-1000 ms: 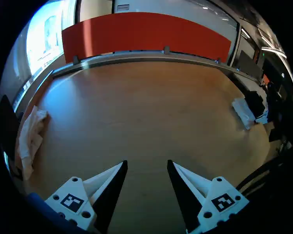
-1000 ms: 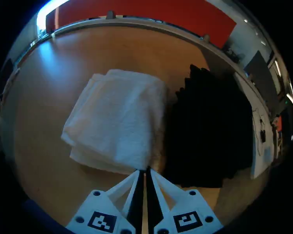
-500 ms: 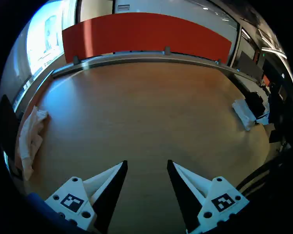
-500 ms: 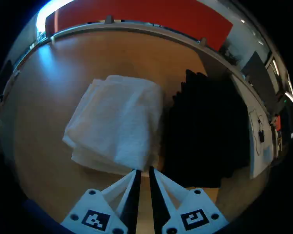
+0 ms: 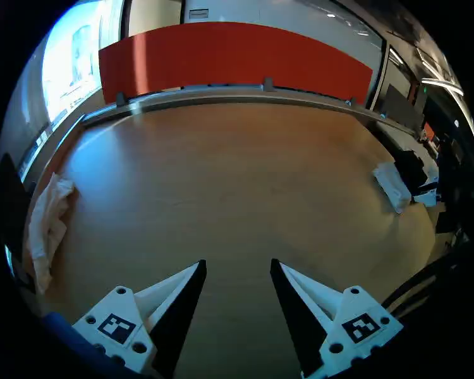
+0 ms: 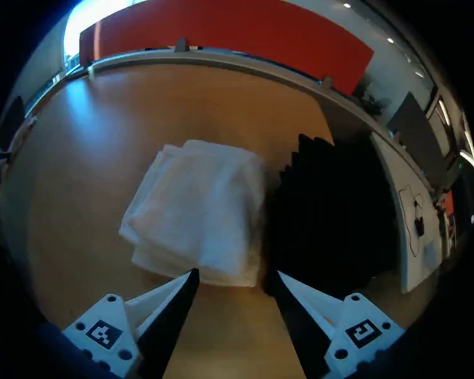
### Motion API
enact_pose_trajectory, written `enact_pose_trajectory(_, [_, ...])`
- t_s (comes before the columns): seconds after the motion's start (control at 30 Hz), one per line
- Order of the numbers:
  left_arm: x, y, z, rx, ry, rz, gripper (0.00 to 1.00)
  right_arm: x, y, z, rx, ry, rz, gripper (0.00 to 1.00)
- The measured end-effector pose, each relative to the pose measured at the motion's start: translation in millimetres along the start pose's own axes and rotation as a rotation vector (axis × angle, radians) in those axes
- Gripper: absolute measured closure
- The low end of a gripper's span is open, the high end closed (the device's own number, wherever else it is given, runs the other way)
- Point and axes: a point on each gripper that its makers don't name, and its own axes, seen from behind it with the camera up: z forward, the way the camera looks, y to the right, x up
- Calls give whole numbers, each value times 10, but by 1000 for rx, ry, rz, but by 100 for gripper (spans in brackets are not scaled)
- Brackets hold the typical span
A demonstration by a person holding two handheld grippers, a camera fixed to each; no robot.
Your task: Fold towel
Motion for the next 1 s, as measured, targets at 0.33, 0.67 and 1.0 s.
enact_pose_trajectory(0.33, [59, -41, -37, 2, 21, -3, 26, 254, -127, -138, 2, 74, 29, 15])
enact_pose_trajectory(0.67, [137, -90, -70, 7, 45, -2, 26, 787, -331, -417, -10, 254, 90, 15])
enact_pose_trajectory(1.0, [224, -105, -84, 7, 75, -6, 26, 1341, -466, -776, -51, 481, 179, 15])
